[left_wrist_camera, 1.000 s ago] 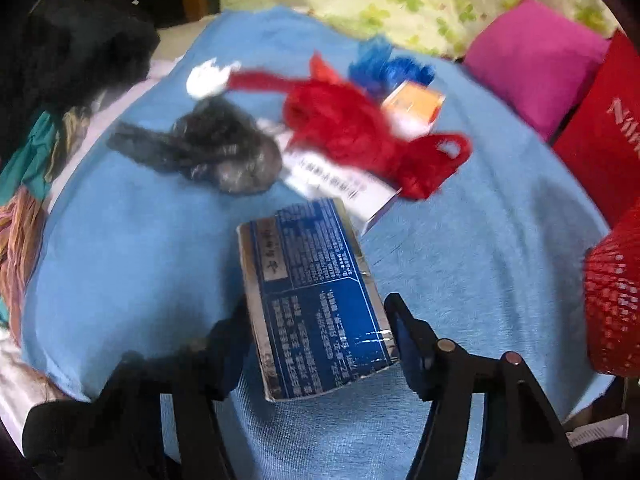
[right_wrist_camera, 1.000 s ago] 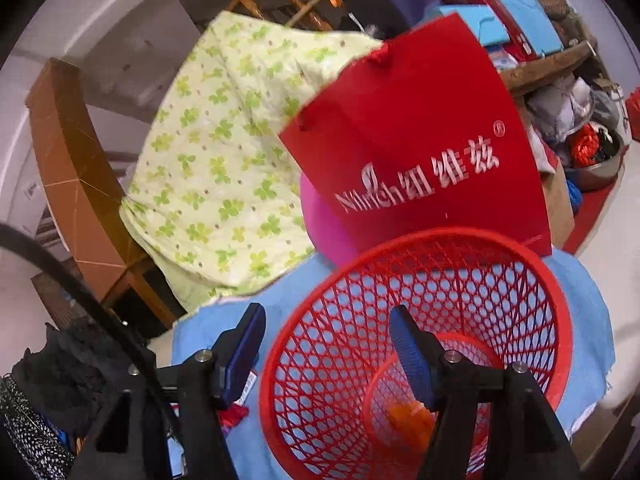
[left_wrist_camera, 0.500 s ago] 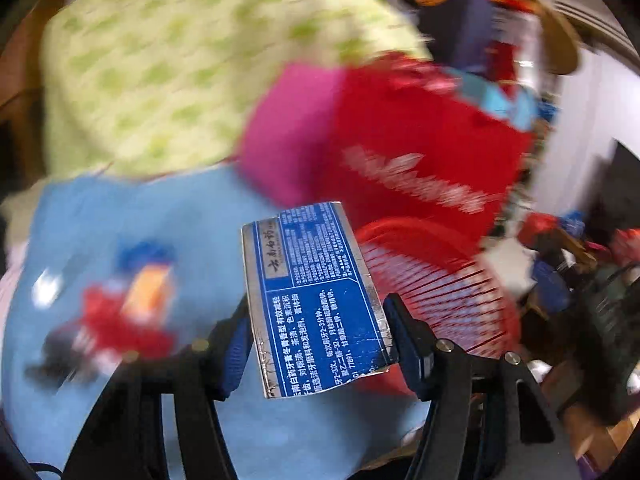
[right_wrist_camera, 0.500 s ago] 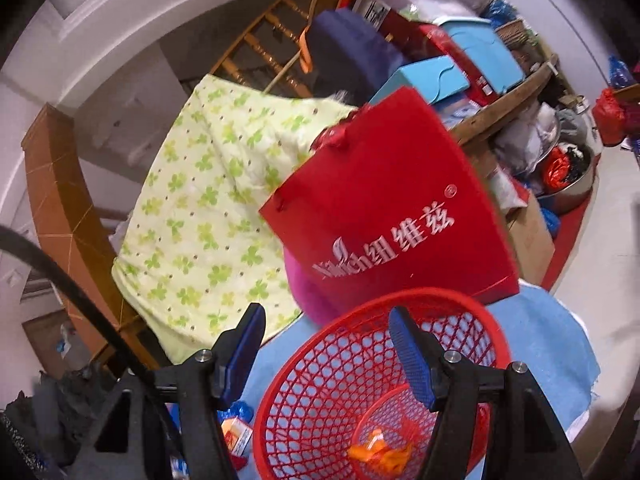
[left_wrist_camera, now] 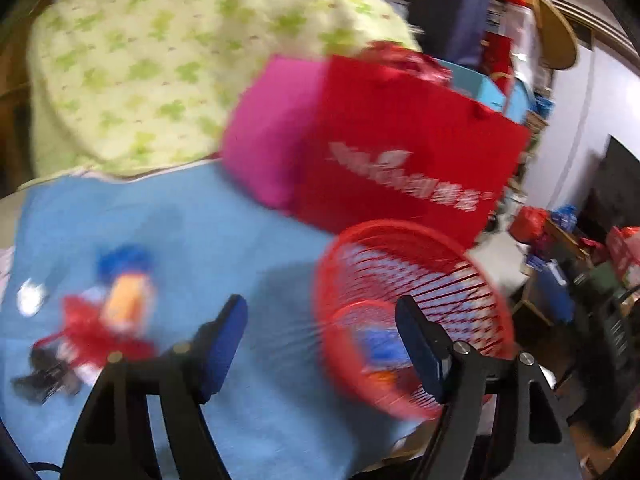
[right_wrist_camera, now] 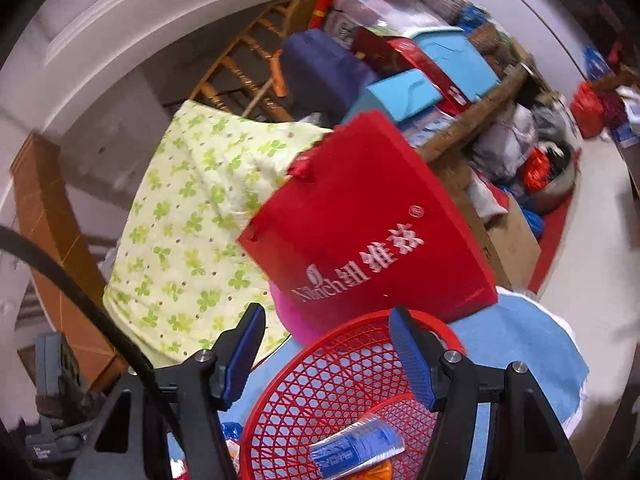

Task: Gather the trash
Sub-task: 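Drop the orange wrapper and blue box into the red mesh basket with both tools, then grasp the black plastic bag with the left tool while the right tool grasps the white medicine box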

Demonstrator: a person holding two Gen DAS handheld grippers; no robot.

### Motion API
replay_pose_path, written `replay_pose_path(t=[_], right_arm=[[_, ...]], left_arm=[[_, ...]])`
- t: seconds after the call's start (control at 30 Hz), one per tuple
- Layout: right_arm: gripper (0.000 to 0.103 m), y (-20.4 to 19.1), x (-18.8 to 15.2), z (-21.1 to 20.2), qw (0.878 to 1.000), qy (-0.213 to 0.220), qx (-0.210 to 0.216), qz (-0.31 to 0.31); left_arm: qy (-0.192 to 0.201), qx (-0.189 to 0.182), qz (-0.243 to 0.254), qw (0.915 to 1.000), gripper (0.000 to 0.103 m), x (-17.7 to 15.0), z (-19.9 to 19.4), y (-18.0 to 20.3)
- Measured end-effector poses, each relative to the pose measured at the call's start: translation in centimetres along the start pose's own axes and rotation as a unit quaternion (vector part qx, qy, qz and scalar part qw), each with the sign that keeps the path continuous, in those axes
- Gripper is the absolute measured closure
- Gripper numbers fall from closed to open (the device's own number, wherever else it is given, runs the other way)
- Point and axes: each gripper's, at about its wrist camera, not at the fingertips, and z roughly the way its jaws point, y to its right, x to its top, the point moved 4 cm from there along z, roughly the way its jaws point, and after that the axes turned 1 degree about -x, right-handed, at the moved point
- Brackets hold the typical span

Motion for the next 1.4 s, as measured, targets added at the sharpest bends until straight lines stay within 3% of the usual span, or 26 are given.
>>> replay_pose_path(t=[0.13, 0.3, 0.37, 0.47, 0.53, 0.63, 0.7, 0.73, 0.77, 0.83, 1.03, 1.17, 1.23, 1.3, 1.4], right_arm=[[0.034, -3.5, -1.1, -0.5, 0.998, 0.007, 0.033, -0.054], [0.034, -10.8, -4.6, -1.7, 0.980, 0.012, 0.111, -0.165], [0.034, -13.5, -6.7, -1.6, 0.969, -0.012, 0.149, -0.196], [0.034, -16.5, -10.3, -0.3, 0.952, -0.096, 0.204, -0.209], [0.034, -17.9, -12.9, 1.5, 0.940, -0.165, 0.221, -0.203], [0.034, -19.3, -17.0, 4.6, 0.911, -0.279, 0.237, -0.189], [0.034, -20.0, -21.1, 7.1, 0.877, -0.373, 0.237, -0.186], [0.034, -19.9, -22.4, 7.8, 0.867, -0.399, 0.236, -0.183], [0.034, -20.2, -24.6, 8.9, 0.847, -0.442, 0.233, -0.183], [0.034, -20.1, -27.5, 10.2, 0.827, -0.482, 0.217, -0.193], [0.034, -21.9, -32.3, 14.6, 0.787, -0.532, 0.215, -0.227], [0.034, -22.5, -34.7, 17.5, 0.780, -0.539, 0.206, -0.242], [0.034, -22.9, -36.0, 18.5, 0.767, -0.556, 0.210, -0.240], [0.034, -23.2, -36.8, 19.0, 0.766, -0.551, 0.212, -0.255], [0.034, -23.6, -38.2, 18.8, 0.749, -0.553, 0.218, -0.292]], left_arm=[[0.009, 0.096, -0.023, 0.9950, 0.026, -2.9, -3.2, -7.4], [-0.001, 0.215, -0.084, 0.9731, 0.026, -7.3, -7.7, -18.5], [-0.007, 0.243, -0.111, 0.9637, 0.026, -8.9, -8.7, -21.7], [-0.014, 0.262, -0.159, 0.9518, 0.026, -11.5, -9.6, -25.7], [-0.019, 0.260, -0.184, 0.9476, 0.026, -13.3, -9.6, -27.8], [-0.021, 0.253, -0.208, 0.9446, 0.026, -15.1, -8.8, -29.2], [-0.017, 0.228, -0.238, 0.9441, 0.026, -15.6, -8.1, -29.6], [-0.003, 0.216, -0.247, 0.9447, 0.026, -15.5, -8.0, -29.7], [0.005, 0.215, -0.246, 0.9451, 0.026, -15.3, -7.8, -29.6], [0.009, 0.211, -0.247, 0.9457, 0.026, -15.4, -7.2, -29.9], [0.023, 0.173, -0.275, 0.9455, 0.026, -15.4, -6.4, -30.5], [0.027, 0.159, -0.302, 0.9395, 0.026, -15.8, -6.3, -31.5], [0.028, 0.162, -0.313, 0.9352, 0.026, -16.0, -6.3, -32.1], [0.030, 0.163, -0.326, 0.9308, 0.026, -16.3, -6.4, -32.5], [0.034, 0.165, -0.329, 0.9290, 0.026, -16.5, -6.7, -32.7]])
